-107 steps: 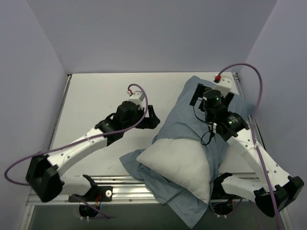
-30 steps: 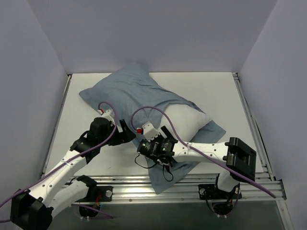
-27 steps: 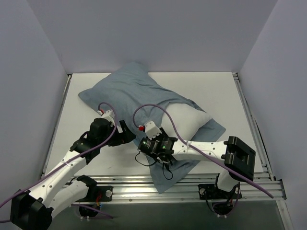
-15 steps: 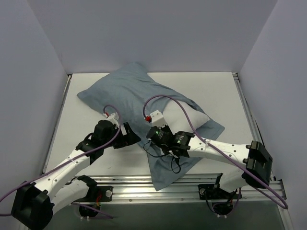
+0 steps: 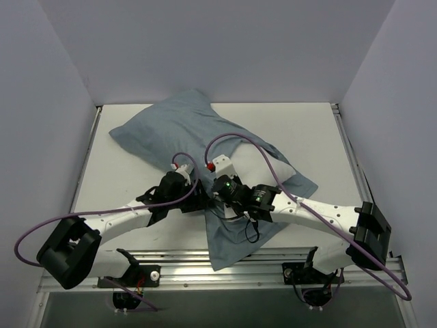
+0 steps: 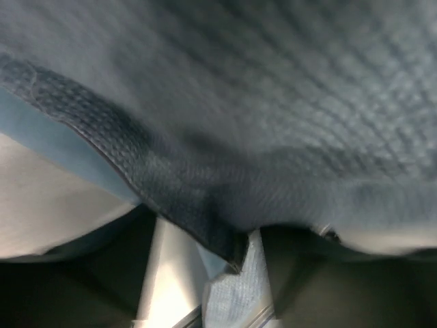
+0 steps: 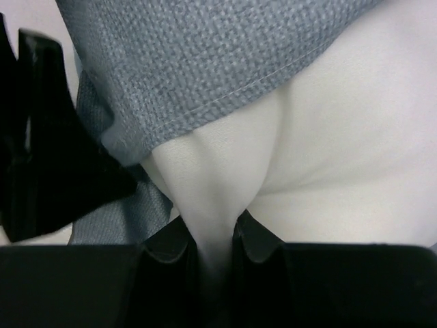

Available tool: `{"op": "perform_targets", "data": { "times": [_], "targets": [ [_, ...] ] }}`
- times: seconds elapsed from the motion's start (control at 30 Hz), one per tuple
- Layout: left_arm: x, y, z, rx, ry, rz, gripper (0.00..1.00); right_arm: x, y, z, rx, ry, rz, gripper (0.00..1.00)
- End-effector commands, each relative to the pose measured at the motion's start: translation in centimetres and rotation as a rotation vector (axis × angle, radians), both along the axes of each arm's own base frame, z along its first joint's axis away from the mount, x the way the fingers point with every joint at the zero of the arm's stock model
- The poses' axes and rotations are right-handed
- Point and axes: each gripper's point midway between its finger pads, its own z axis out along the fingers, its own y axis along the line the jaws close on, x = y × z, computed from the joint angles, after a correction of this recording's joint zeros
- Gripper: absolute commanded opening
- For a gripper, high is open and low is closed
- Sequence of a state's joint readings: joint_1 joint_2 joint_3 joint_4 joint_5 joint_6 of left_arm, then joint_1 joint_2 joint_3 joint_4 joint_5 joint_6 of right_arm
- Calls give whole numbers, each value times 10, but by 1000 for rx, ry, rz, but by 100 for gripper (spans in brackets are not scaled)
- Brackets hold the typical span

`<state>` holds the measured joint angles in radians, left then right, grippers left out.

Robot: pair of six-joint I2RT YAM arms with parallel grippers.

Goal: Remove the pillowcase from the pillow

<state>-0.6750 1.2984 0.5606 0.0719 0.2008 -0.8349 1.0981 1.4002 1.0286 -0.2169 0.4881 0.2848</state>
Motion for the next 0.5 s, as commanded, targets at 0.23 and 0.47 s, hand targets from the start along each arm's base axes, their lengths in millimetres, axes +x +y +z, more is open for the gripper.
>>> {"op": "perform_targets", "data": {
  "times": [0.23, 0.47],
  "targets": [
    [70, 37, 30, 127, -148, 246, 2, -26, 8, 103, 306, -51, 151, 0],
    [113, 99, 22, 284, -171, 522, 2, -69, -25, 177, 502, -62, 263, 0]
  ]
}}
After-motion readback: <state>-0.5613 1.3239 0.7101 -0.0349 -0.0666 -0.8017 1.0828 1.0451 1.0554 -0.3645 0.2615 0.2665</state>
